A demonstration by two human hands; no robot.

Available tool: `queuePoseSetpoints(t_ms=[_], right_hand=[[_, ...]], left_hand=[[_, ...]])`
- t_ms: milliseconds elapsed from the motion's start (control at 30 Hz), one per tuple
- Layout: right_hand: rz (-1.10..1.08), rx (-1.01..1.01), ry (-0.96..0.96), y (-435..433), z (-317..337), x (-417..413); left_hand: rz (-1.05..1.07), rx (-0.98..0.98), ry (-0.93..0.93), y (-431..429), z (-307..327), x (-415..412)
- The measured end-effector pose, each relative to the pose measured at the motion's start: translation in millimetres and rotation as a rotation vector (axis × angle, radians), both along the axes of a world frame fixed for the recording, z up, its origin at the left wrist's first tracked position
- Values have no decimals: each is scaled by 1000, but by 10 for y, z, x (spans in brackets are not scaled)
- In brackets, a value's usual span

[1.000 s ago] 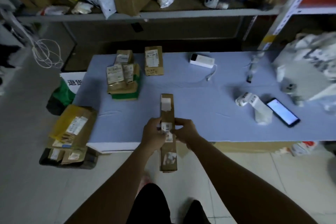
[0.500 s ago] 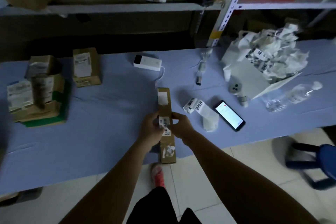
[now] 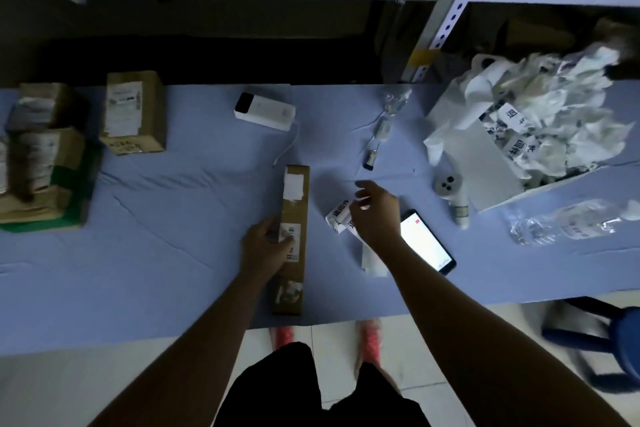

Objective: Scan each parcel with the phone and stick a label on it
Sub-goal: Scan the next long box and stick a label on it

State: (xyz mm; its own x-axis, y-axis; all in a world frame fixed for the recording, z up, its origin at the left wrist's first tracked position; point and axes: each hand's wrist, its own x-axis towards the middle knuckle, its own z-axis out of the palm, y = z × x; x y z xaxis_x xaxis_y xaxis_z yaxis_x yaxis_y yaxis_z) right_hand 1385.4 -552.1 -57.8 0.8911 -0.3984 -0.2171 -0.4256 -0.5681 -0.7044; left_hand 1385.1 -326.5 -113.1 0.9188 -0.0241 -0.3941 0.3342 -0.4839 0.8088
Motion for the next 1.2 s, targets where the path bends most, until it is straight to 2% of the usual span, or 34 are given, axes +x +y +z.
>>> queuePoseSetpoints(t_ms=[133, 233, 300, 433, 533, 700, 800, 933, 1067, 1200], right_hand=[[142, -253, 220, -640, -136, -40], [203, -323, 402, -958, -290, -184], [241, -333, 448, -1101, -378, -291], [266, -363, 396, -1243, -482, -441], [258, -370, 441, -1293, -479, -483], [244, -355, 450, -1328, -429, -460], [176, -305, 380, -1264, -312, -407], [176, -197, 188, -1019, -31, -311], [326, -35, 116, -677, 179, -334], [574, -69, 206, -430, 252, -446]], left_hand=[[120, 52, 63, -103, 40, -197], [202, 43, 89, -165, 42, -395], [230, 68, 87, -220, 50, -492], [268, 53, 124, -255, 79, -572], [266, 41, 165, -255, 128, -631], [172, 113, 93, -324, 148, -650], [105, 175, 41, -413, 173, -648], [128, 122, -6, -389, 180, -704], [210, 115, -41, -222, 165, -767], [251, 33, -4, -33, 152, -757]])
